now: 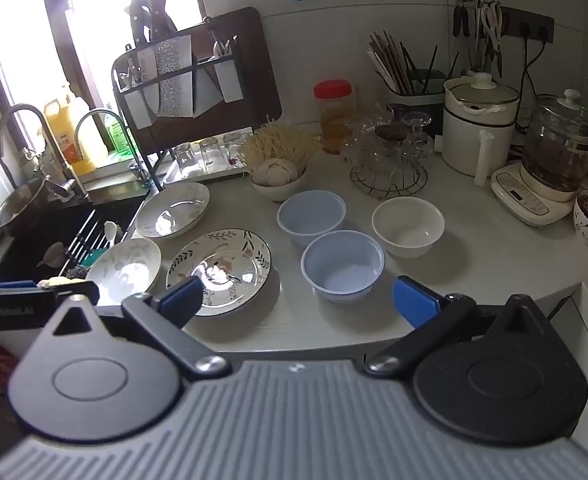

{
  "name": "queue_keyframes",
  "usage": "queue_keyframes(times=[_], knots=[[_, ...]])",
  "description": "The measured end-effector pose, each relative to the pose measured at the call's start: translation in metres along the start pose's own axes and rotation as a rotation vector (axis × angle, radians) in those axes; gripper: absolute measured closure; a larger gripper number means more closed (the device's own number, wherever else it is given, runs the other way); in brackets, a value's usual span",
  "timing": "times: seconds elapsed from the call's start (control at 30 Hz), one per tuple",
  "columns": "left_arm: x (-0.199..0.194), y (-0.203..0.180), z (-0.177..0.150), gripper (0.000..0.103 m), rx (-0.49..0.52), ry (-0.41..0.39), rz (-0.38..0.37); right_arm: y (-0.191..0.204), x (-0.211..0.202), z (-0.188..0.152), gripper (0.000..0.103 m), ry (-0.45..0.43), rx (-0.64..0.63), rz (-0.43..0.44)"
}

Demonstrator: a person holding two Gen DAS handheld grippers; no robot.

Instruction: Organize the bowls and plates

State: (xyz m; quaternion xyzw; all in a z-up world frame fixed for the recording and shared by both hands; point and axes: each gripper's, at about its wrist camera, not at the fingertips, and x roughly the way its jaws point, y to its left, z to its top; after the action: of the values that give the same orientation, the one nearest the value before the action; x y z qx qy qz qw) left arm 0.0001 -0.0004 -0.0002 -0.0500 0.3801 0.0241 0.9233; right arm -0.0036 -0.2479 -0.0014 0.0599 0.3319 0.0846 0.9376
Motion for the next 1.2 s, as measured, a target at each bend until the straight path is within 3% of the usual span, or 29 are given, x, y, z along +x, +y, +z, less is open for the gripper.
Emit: queue_keyframes(times=[1.2], knots=[[-0.003, -0.016, 0.000, 0.000, 0.073, -0.009, -0.016, 0.003, -0.001, -0.005, 0.000, 0.002, -0.017, 0.008]])
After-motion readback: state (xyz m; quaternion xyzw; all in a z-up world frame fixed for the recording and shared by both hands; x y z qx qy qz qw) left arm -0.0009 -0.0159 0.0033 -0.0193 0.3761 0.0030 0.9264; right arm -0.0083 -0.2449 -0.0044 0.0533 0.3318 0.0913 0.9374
